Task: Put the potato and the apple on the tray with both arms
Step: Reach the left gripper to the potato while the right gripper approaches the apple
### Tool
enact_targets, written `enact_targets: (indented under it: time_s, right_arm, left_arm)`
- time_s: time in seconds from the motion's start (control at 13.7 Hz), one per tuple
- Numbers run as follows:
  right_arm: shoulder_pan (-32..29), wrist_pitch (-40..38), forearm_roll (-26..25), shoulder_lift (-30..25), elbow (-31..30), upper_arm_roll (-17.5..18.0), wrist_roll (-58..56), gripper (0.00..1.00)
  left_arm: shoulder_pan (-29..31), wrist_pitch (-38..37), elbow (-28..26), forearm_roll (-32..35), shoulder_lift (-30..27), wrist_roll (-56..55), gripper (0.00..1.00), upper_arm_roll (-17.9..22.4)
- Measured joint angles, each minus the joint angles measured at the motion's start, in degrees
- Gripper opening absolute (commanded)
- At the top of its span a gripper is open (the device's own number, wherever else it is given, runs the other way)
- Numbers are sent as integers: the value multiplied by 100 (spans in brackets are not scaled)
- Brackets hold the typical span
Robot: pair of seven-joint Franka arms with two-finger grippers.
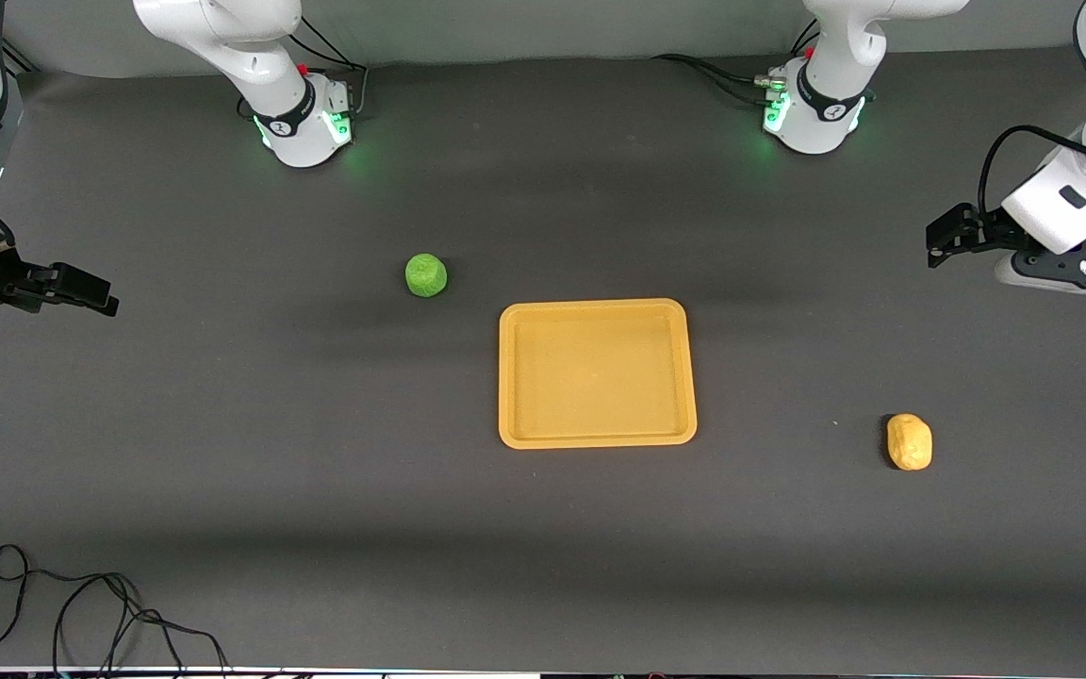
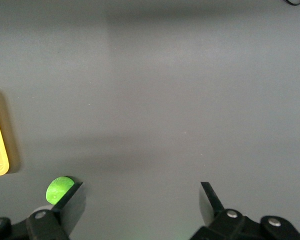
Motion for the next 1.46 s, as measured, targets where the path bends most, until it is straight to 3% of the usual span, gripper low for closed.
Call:
enact_targets:
  time_s: [0.37,0.59,0.95,1.24,1.46]
  right_arm:
    - [0,0,0,0,5,0,0,100]
    - [0,0,0,0,9,-5,0,100]
    - [281,-29,103,2,-50,9,-13,100]
    - [1242,19,303,-267,-511,24,629,100]
    - [1923,451,409,-583,-1133,34,1494,100]
  left_arm:
    - [1,38,-5,1,44,0,100,3]
    - [64,476,-114,7,344,9,99,17]
    - [418,1626,-223,28,1529,619,100,40]
    - [686,3031,-131,25,2731,1056,100,45]
    - [823,3290,212,18,3613,1370,99,43]
